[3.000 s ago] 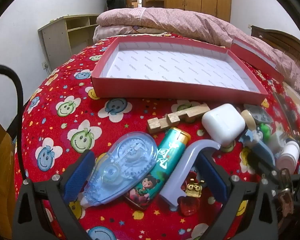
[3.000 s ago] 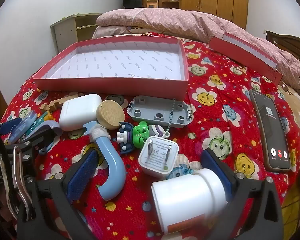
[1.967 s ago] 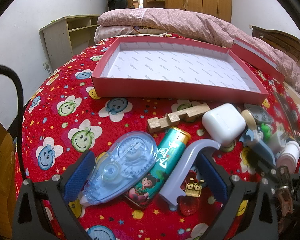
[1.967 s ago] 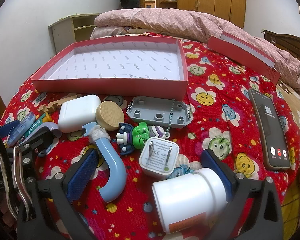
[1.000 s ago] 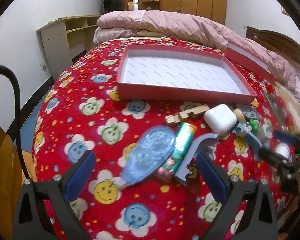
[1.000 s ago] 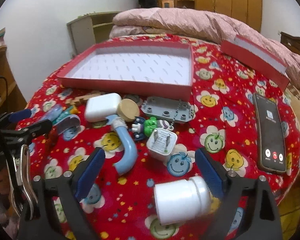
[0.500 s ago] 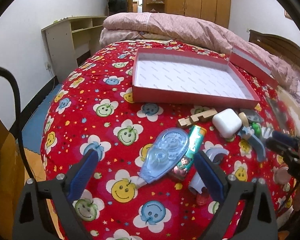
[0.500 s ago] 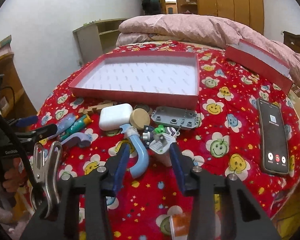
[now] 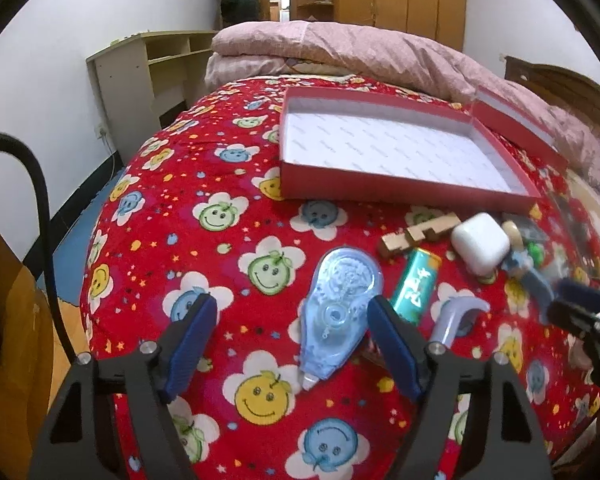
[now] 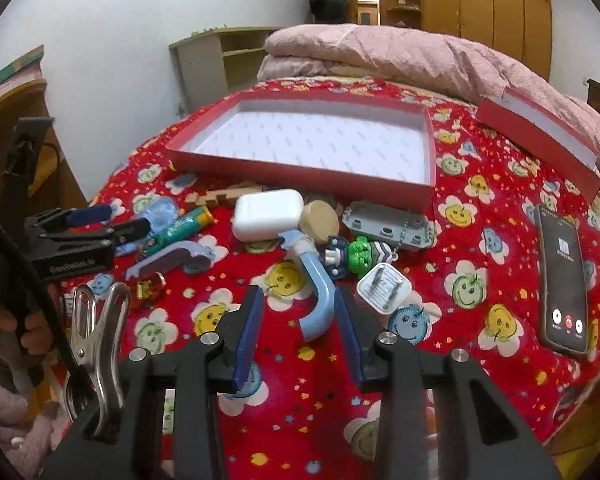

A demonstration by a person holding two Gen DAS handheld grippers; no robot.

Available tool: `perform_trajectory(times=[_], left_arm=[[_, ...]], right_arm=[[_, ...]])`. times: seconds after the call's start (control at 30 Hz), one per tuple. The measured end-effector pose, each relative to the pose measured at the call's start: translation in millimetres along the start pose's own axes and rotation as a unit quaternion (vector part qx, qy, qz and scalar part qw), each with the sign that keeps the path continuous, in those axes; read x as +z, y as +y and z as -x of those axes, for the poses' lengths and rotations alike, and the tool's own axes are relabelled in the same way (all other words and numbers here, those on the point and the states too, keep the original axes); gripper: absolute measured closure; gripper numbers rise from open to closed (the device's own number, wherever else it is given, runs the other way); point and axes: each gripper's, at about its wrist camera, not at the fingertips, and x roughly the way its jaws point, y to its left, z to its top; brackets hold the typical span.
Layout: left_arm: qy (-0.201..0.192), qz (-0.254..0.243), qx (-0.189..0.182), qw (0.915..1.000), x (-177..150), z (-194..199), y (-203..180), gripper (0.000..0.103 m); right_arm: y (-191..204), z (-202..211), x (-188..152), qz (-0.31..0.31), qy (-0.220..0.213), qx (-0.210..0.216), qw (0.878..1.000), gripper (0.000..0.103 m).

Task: Organize rigid objects
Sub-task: 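Grasp the blue correction tape with the left tool while the right tool grasps the blue curved hook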

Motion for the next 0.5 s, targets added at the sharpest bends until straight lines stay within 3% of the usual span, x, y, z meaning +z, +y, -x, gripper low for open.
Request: perform_trajectory(times=[0.17, 0.33, 0.5], left_arm=[[-0.002, 0.003, -0.004, 1.0, 1.0, -2.1, 1.4, 0.021], [-0.01, 0.018, 0.023, 0.9995, 1.6, 3.8, 11.6, 0.024], [0.008, 0.027, -0.016, 0.9995, -0.7, 2.1, 15.9, 0.024]], right_arm=[[-4.1, -13.4, -0.8, -0.01, 0.016, 0.0, 1.0, 0.066], [-5.0, -20.2, -3.9, -0.013, 0.026, 0.007, 1.0, 0.071], [-5.4, -22.2, -4.6, -0.015, 0.024, 0.007, 1.0, 0.071]])
